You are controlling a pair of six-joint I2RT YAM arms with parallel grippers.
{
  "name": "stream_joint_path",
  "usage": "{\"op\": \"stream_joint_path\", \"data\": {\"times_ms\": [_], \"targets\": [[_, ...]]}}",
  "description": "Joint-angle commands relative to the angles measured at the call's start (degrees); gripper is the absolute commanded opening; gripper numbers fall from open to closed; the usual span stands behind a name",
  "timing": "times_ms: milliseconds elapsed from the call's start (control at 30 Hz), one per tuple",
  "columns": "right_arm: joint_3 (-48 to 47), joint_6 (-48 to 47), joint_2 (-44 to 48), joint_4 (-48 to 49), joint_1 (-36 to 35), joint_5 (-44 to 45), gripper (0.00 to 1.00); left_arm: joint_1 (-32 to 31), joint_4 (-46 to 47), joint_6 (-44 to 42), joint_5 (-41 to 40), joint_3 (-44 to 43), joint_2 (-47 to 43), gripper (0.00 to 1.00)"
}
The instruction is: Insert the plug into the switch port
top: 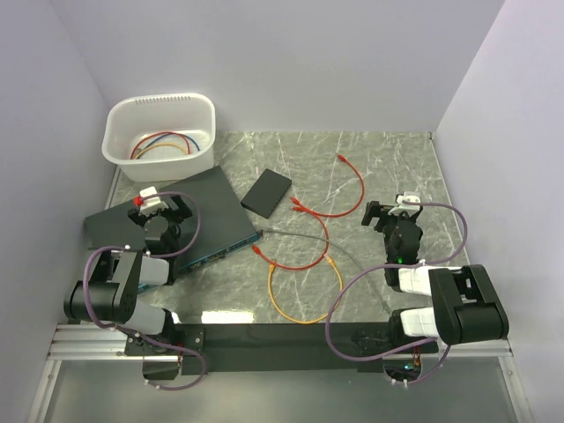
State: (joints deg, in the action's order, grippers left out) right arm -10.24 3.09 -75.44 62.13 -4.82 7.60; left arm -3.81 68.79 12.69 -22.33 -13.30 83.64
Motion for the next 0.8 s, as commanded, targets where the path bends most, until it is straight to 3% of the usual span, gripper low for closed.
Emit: {"op": "stream_joint_path", "data": {"times_ms": [0,300,433,533,600,633,733,767], "targets": [[-1.71,-0.54,1.0,2.47,0.16,-0.65,1.0,0.21,3.01,-0.91,0.53,0.2,0.12,0.99],[-2.07,-0.02,0.91,1.94,0.25,0.84,1.0,0.21,3.01,-1.0,0.53,0.2,0.12,0.99],[-0.93,-1.24,3.62,3.08,-3.17,8.2,1.0,0.21,3.1,-1.0,0.53,0.2,0.12,0.99],[-3.56,-4.39,10.38,-6.48,-6.42,13.39,1.0,0.21,3.01,-1.0,0.53,0.2,0.04,0.99],[-2.86,-6.26,15.83,-4.75,-12.83,18.48,1.0,0.21,3.01,-0.91,0.53,0.12,0.04,0.99],[-2.77,-3.3,20.63,-4.47,-14.06,16.59,1.0,0.21,3.1,-1.0,0.53,0.2,0.04,0.99],[-10.82,10.72,27.96,-23.12,-15.57,7.47,1.0,0.21,3.01,-1.09,0.62,0.2,0.21,0.99],[-17.29,14.36,31.98,-37.11,-15.57,1.08,1.0,0.21,2.92,-1.0,0.53,0.2,0.13,0.99]]}}
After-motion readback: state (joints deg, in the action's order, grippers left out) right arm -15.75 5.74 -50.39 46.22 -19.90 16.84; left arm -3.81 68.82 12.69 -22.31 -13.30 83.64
